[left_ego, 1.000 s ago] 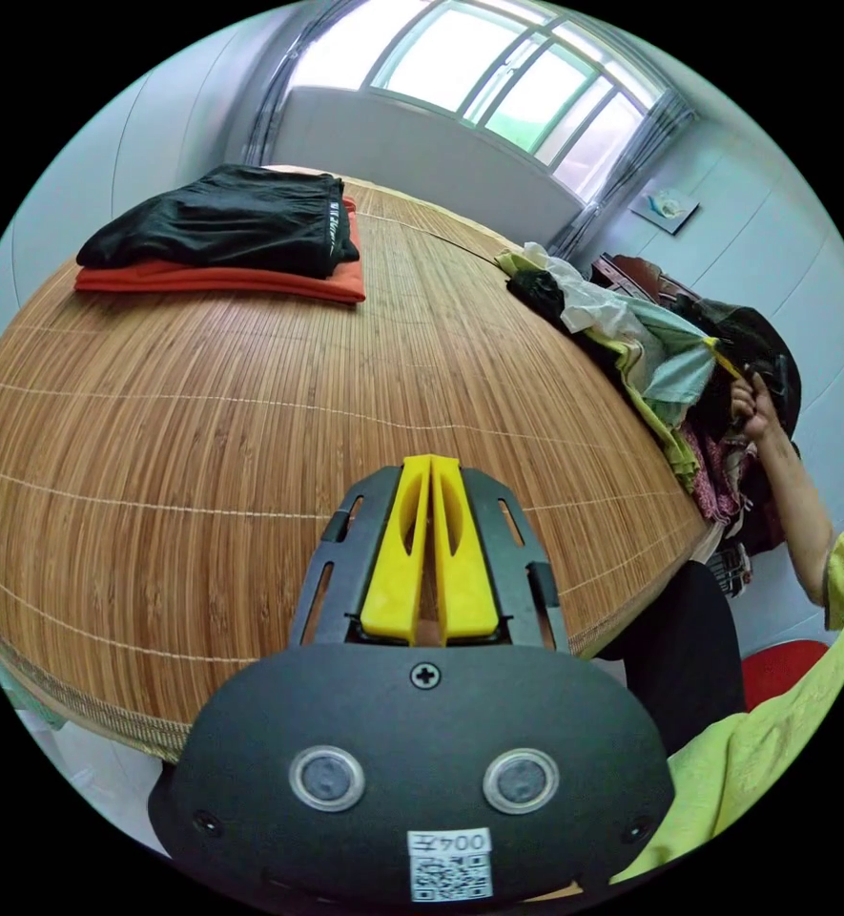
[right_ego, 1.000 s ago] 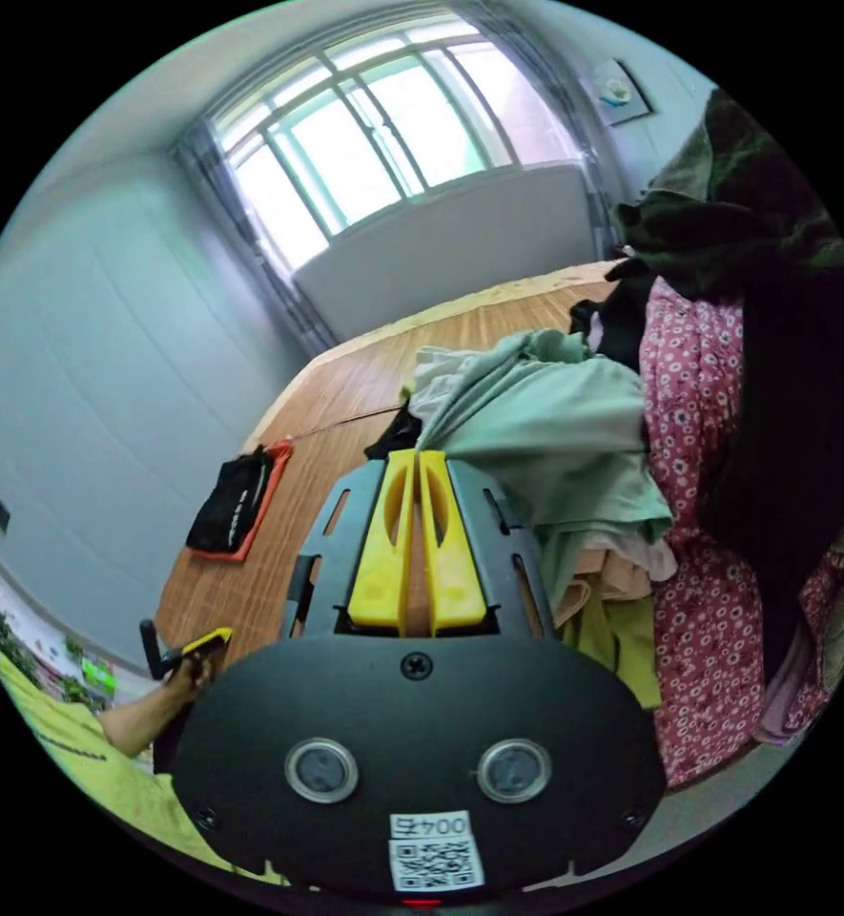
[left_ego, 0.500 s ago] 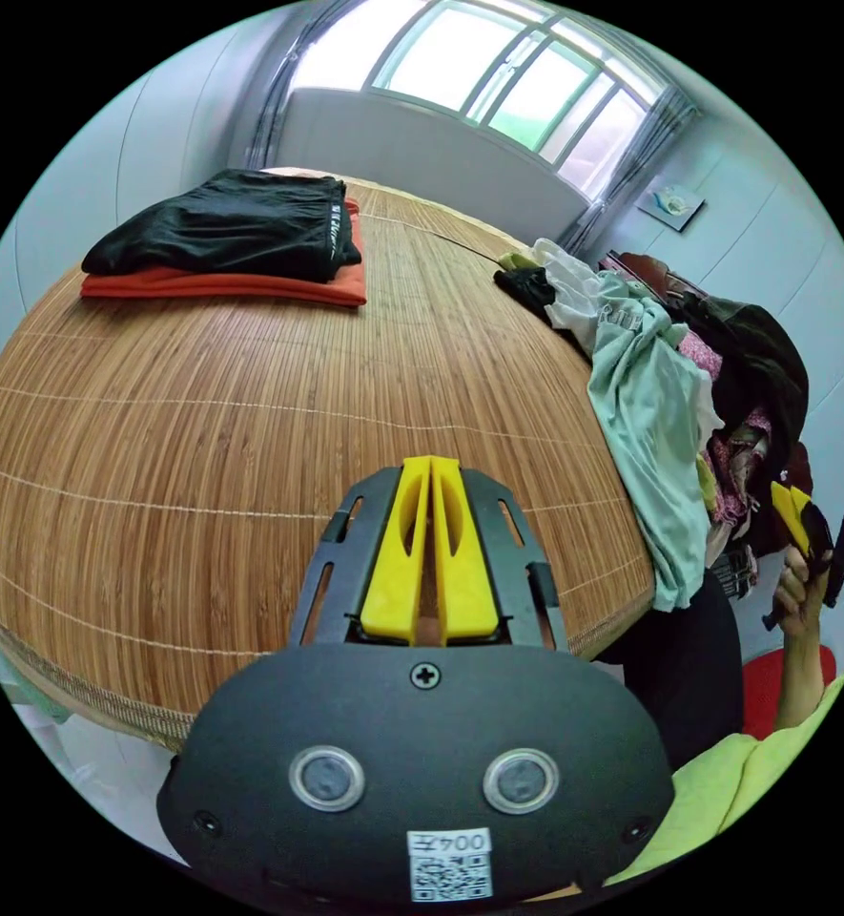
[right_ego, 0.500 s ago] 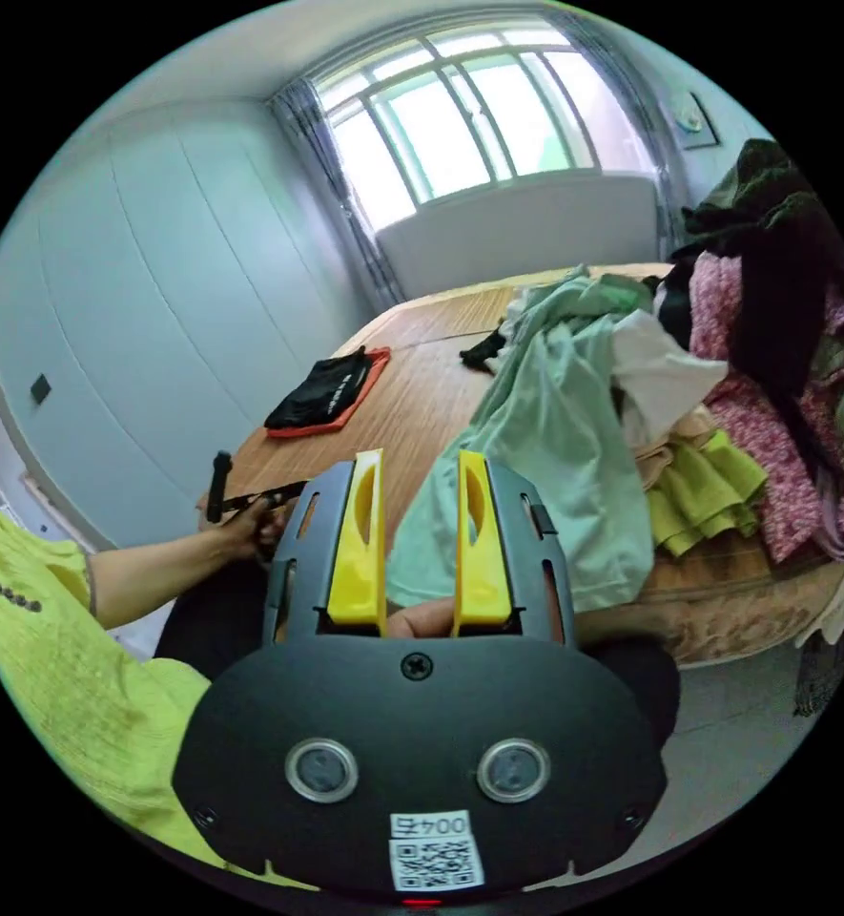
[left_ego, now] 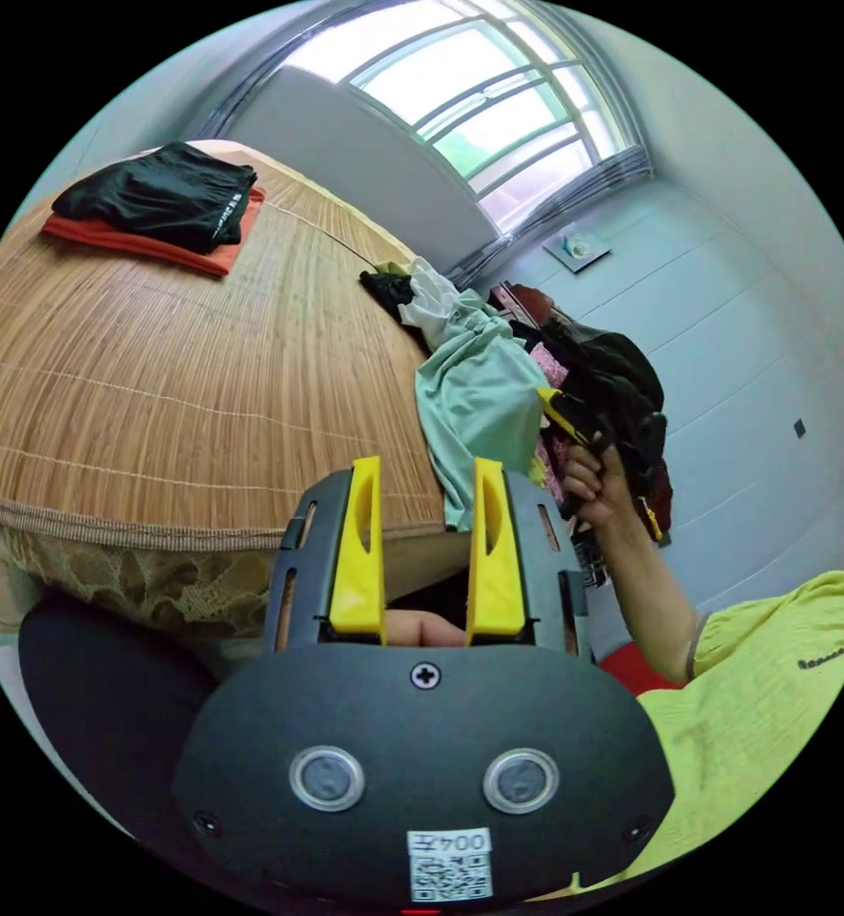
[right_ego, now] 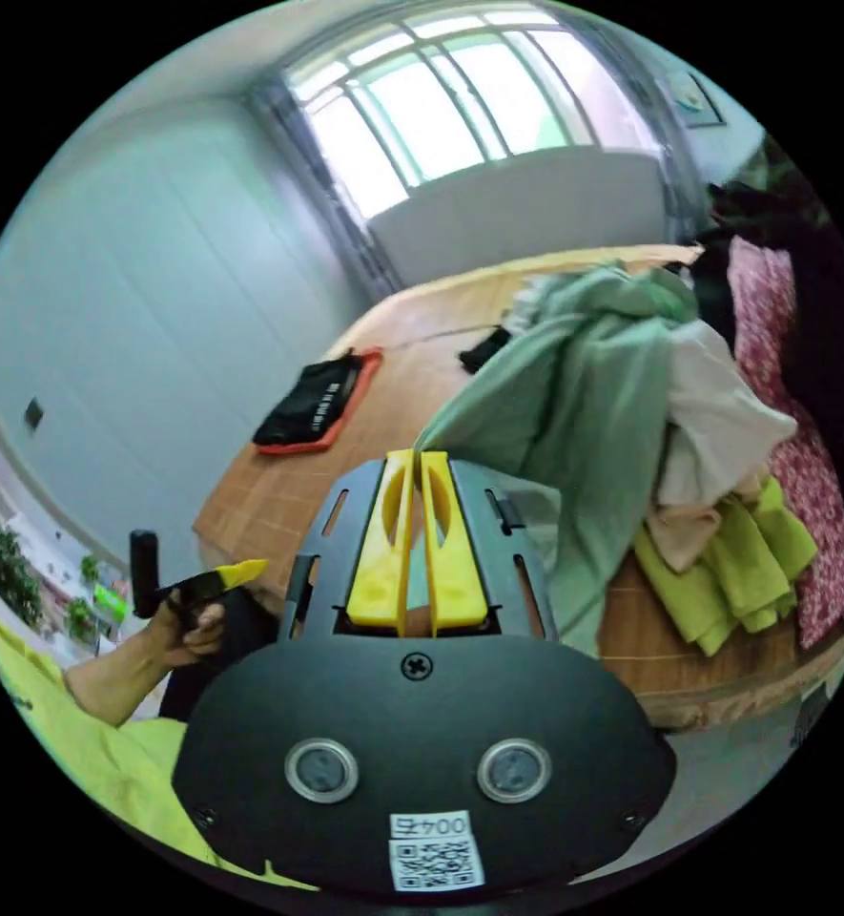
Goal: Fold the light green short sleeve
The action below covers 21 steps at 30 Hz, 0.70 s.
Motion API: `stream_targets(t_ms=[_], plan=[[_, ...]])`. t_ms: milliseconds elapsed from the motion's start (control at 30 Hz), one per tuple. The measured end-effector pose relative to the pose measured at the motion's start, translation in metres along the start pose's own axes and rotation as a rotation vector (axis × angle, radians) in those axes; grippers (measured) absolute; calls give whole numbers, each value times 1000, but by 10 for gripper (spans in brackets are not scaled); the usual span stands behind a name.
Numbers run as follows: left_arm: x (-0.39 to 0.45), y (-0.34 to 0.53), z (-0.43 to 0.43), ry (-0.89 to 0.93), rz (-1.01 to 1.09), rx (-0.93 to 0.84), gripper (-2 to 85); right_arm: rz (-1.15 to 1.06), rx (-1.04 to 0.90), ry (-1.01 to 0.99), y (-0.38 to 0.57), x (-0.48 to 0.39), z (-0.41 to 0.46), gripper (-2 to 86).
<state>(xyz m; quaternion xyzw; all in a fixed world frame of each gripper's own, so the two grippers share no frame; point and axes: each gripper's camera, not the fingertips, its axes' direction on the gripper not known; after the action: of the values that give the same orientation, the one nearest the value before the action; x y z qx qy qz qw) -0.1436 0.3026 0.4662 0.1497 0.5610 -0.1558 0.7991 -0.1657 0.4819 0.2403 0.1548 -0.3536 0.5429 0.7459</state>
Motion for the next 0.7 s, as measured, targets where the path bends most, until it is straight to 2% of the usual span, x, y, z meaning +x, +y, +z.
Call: stream_targets(t_ms=[100, 167, 300, 400, 467, 533, 600, 700], plan=[[-2, -4, -19, -6, -15, 36, 135, -225, -37, -181, 12, -90, 6, -2], [-3, -6, -30, -26, -15, 58, 136, -245, -75, -290, 24, -107, 15, 3], [-9, -9, -48, -137, -15, 65, 139, -1, -125, -192, 48, -51, 31, 50], [1, -16, -51, -210, 30, 50, 141, 223, -103, -304, 68, 16, 14, 109], [19, -24, -39, -214, 100, 9, 143, 273, -55, -216, 80, 41, -6, 124], [42, -33, -19, -218, 186, -43, 146, 364, 14, 3, 87, 81, -31, 141], [69, -40, 11, -207, 276, -103, 153, 417, 81, 139, 83, 114, -44, 151], [92, -44, 45, -169, 318, -174, 164, 421, 58, 307, 58, 167, -36, 166]])
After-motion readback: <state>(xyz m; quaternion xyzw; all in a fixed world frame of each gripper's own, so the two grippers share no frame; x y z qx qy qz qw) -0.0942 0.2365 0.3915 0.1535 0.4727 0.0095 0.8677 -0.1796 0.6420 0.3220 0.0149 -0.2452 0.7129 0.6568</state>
